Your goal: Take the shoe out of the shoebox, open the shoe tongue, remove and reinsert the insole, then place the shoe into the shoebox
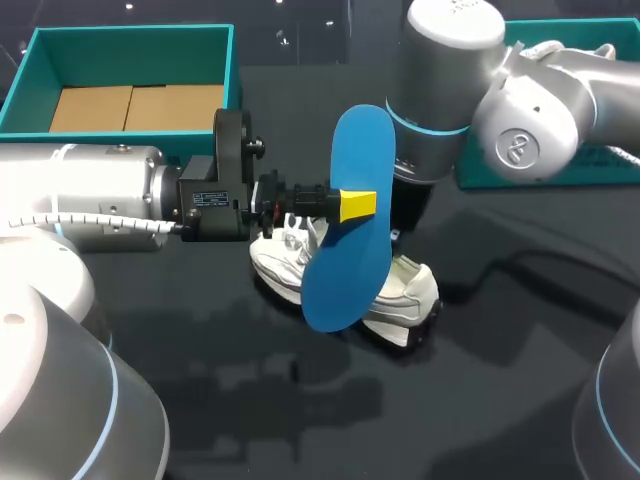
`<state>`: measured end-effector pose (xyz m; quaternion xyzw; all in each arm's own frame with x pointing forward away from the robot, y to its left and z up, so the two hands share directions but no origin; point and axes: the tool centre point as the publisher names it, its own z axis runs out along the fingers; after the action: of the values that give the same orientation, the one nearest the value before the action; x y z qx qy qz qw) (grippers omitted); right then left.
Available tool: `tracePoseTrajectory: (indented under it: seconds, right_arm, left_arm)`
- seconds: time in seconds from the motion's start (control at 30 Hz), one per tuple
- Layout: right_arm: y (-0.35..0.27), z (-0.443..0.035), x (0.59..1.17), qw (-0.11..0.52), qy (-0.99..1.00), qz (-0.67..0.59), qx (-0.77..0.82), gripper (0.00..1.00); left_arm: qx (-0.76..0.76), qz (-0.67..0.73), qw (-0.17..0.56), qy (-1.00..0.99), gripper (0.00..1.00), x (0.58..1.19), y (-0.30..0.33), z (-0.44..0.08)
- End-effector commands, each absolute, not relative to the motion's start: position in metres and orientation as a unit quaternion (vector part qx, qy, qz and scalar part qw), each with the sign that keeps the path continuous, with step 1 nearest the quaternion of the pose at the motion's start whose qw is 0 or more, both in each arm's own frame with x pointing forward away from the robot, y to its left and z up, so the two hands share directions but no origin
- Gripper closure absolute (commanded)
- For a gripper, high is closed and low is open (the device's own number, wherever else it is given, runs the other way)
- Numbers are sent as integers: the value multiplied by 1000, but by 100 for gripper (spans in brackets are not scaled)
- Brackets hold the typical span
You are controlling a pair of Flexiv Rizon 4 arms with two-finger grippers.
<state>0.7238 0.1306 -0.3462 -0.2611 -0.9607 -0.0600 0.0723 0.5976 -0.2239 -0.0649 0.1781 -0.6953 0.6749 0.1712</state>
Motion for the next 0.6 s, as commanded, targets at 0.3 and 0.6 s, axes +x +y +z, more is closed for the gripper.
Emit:
tracePoseTrajectory:
  seconds: [0.3, 0.6]
  right_arm:
    - [128, -346, 699, 48, -863, -81, -496, 100]
    - [128, -345, 698, 47, -862, -77, -499, 100]
  left_arm:
    - [178, 676, 170, -694, 100, 597, -226, -66]
    - [178, 676, 170, -694, 100, 597, -226, -66]
